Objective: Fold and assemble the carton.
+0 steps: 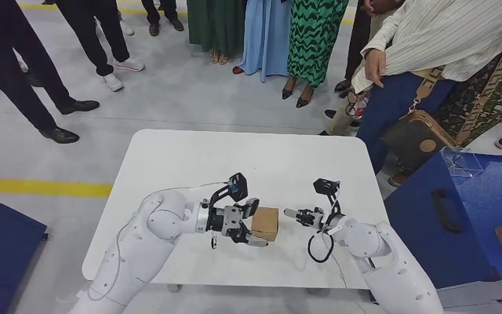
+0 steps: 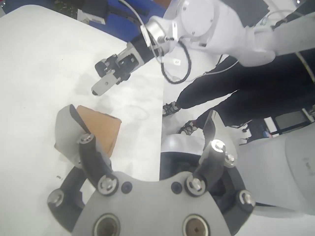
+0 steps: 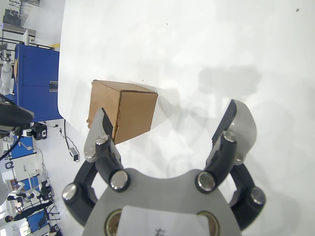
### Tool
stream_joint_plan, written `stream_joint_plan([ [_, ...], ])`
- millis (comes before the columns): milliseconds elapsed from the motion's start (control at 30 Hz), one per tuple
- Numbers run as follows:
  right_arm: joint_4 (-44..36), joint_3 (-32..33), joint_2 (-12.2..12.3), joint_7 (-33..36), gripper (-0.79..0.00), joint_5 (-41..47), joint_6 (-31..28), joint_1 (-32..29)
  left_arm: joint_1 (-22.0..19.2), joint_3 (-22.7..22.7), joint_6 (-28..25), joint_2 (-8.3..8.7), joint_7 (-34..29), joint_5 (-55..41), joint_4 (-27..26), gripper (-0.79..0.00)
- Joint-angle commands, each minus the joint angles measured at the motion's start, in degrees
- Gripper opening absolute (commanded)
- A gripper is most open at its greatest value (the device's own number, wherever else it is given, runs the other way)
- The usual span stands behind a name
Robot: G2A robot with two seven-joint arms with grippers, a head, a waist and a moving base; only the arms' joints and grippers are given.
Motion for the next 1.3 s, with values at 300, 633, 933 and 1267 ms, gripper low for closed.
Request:
stream_joint_plan([
  [300,0.0,0.0,0.0,0.0,0.000,0.0,0.0,0.0,-0.5,1.3,-0.3,0.45,1.5,0.3,-0.4,0.000],
  [633,1.0,0.5,0.0,-1.5,0.000,-0.3,-0.5,-0.8,-1.9,3.6,-0.3,1.72,11.2,15.3,-1.8,0.000],
  [933,2.2,-0.6,-0.3,-1.3,0.000,-1.8,2.1,0.4,-6.4,15.2,-0.3,3.18,44.8,44.2,7.5,0.000],
  [1267,1.3,-1.1,-0.5,-0.6,0.000,-2.8,3.1,0.7,-12.9,21.7,0.5,1.60,67.6,60.1,20.2,0.000],
])
